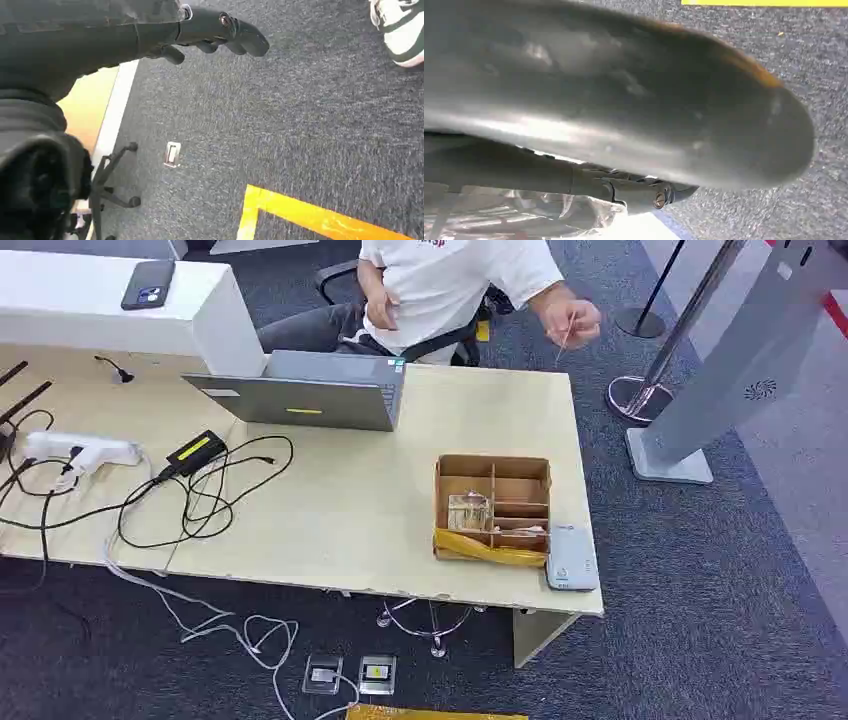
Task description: Pass the card to the sensor for recognition and then transmit it.
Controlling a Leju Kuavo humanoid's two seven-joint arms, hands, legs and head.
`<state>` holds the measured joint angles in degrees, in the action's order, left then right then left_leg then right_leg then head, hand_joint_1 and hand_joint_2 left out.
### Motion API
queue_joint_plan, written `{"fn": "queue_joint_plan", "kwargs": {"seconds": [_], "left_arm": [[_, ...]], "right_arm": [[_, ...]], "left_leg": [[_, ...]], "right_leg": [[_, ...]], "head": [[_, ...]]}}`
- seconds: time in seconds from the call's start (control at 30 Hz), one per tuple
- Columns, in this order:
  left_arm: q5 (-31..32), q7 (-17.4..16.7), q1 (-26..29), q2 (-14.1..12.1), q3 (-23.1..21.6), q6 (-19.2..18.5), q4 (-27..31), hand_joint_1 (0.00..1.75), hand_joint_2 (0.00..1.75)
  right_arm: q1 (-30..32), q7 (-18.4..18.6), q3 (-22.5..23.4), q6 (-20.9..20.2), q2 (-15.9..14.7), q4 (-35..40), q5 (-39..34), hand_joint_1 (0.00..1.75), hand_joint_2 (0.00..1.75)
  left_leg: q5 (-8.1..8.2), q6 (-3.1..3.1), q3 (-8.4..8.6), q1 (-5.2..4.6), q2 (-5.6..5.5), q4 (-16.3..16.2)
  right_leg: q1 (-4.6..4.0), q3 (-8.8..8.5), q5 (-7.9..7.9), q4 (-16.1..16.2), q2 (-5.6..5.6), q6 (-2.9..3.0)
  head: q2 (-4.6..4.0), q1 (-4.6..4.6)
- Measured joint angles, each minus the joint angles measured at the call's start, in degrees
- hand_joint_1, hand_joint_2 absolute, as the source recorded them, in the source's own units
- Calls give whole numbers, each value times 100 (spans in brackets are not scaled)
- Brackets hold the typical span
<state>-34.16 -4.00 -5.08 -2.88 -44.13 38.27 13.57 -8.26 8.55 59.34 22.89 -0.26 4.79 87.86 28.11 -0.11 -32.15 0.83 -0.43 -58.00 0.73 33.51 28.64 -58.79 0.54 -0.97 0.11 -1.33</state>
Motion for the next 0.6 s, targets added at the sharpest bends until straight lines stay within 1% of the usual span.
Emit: {"fn": "queue_joint_plan", "kwargs": {"seconds": [0.03,0.07,0.13,0.23,0.33,0.43,0.47,0.5,0.53,0.57,0.6], "left_arm": [[-9,28,0,7,-2,-4,0,0,0],[-11,55,0,7,-2,-7,0,0,0],[-24,101,0,13,-4,-13,0,0,0],[-24,133,0,22,-13,-24,0,0,0],[-17,212,0,22,-90,-53,0,0,0],[-48,280,-2,22,-116,-74,0,0,0],[-63,295,-3,22,-129,-79,0,0,0],[-70,304,-5,22,-149,-90,0,0,0],[-85,319,-7,22,-159,-98,0,0,0],[-107,334,-12,22,-182,-103,0,0,0],[-131,352,-14,17,-214,-105,0,0,0]], "right_arm": [[-2,-11,11,61,-22,0,-90,0,0],[-11,-17,46,153,-66,0,-157,0,175],[-50,0,114,370,-201,18,-183,0,175],[-215,70,153,516,-521,68,-98,0,175],[-511,116,157,724,-982,151,99,0,175],[-981,193,127,699,-1614,295,118,0,175],[-1098,267,76,570,-1771,354,90,0,175],[-1181,425,-10,194,-1914,497,-70,0,175],[-1168,726,-150,-363,-2037,742,-448,0,175],[-1033,1213,-362,-947,-2162,1090,-1060,0,175],[-782,1857,-720,-1433,-2375,1608,-1989,0,175]], "left_leg": [[0,0,0,0,0,0],[0,0,0,-1,0,0],[0,0,-2,-2,0,0],[0,1,1,-10,4,0],[-4,6,-1,-21,4,0],[-12,20,1,-36,6,-1],[-13,21,1,-36,6,-1],[-15,25,4,-36,3,-3],[-13,30,9,-37,-7,-5],[-12,35,13,-41,-29,-8],[-12,44,9,-54,-74,-8]], "right_leg": [[0,0,0,0,0,0],[1,0,0,0,0,0],[2,-1,0,0,0,0],[12,0,-4,1,2,-5],[23,-1,-10,1,3,-13],[36,2,-18,2,5,-24],[36,1,-18,5,4,-25],[36,1,-19,9,2,-26],[36,-4,-18,12,-9,-28],[40,-14,-11,17,-33,-38],[57,-33,3,15,-74,-59]], "head": [[0,0],[0,0],[0,0],[0,0],[0,2],[0,2],[0,-4],[0,-2],[0,2],[0,0],[0,-2]]}}
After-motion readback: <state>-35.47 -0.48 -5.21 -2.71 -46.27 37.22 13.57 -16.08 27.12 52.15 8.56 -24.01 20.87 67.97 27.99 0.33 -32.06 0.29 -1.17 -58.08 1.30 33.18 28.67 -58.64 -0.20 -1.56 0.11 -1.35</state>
